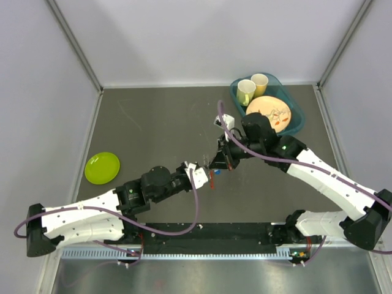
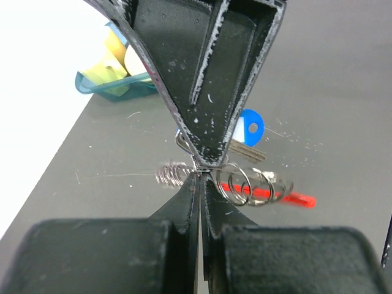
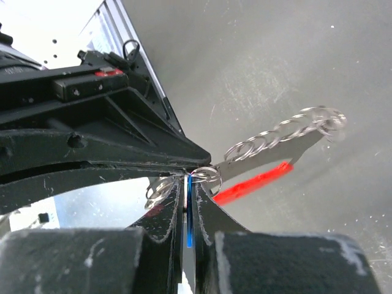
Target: Remove the keys from the keyring
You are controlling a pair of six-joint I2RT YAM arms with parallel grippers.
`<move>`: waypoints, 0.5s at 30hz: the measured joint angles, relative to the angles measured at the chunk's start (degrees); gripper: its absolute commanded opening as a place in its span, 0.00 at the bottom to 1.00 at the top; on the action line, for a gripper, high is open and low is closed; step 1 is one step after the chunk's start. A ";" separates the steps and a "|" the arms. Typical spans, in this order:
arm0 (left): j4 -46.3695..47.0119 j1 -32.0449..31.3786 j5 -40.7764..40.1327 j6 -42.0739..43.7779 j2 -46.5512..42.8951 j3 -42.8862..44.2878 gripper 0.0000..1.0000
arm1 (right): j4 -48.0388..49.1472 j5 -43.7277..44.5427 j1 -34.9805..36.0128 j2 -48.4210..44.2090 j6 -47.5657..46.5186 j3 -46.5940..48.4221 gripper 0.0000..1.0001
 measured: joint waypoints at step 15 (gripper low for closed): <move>0.42 0.20 0.09 -1.03 -2.97 -0.52 0.00 | 1.51 -0.98 -2.62 0.02 2.67 -0.85 0.00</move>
